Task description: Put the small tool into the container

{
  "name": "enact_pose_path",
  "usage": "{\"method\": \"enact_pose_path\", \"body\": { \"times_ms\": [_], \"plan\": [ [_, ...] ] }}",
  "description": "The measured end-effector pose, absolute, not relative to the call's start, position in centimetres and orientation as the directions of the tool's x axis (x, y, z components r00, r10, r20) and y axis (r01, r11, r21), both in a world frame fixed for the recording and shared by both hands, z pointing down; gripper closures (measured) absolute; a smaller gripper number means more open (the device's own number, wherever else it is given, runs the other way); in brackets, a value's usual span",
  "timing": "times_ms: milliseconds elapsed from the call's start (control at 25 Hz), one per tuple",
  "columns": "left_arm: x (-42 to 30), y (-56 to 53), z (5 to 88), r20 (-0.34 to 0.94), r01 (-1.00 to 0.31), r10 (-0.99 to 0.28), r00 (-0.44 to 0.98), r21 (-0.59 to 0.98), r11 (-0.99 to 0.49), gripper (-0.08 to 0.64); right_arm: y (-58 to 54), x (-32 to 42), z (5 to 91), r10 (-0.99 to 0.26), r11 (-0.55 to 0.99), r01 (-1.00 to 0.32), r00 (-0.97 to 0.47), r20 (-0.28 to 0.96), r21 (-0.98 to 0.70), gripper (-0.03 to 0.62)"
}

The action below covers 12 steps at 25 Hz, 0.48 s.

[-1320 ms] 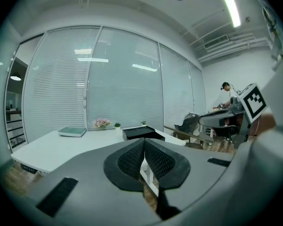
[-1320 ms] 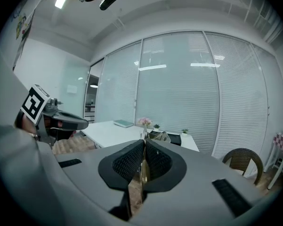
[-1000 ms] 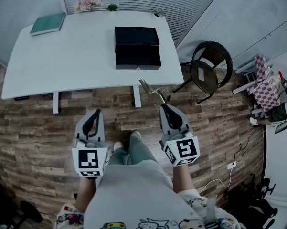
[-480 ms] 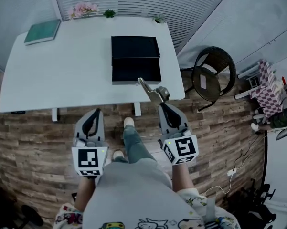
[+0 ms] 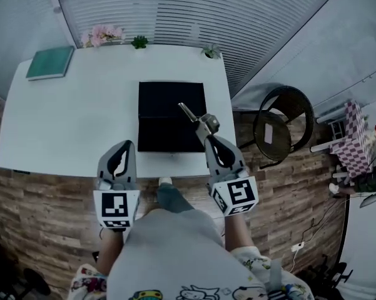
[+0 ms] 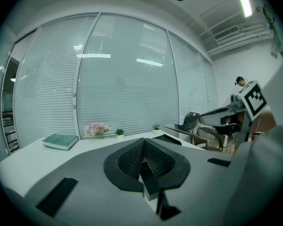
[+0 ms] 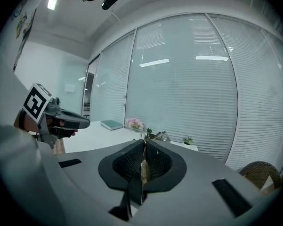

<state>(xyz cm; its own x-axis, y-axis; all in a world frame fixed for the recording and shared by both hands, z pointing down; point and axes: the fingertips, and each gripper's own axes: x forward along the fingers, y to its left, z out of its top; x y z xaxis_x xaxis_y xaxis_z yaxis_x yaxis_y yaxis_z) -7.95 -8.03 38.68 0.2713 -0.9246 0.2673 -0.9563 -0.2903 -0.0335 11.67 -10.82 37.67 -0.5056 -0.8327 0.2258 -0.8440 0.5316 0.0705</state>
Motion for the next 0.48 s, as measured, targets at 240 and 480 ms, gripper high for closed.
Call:
{"method": "enact_pose_path", "body": {
  "times_ms": [240,480],
  "plan": [
    [-7.4,-13.3,38.9,0.272,-0.967,-0.934,0.232,-0.041,-0.252,0.554,-16.4,11.7,38.1,-0.802,0.578,-0.813,-0.551,0.231,0.066,0.581],
    [-7.5,-16.4,38.9,0.273,-0.971,-0.937,0.216,-0.038,-0.235,0.554,-19.5,11.2,38.7,-0.779,0.606,-0.794,-0.578,0.242,0.054,0.581]
  ]
}}
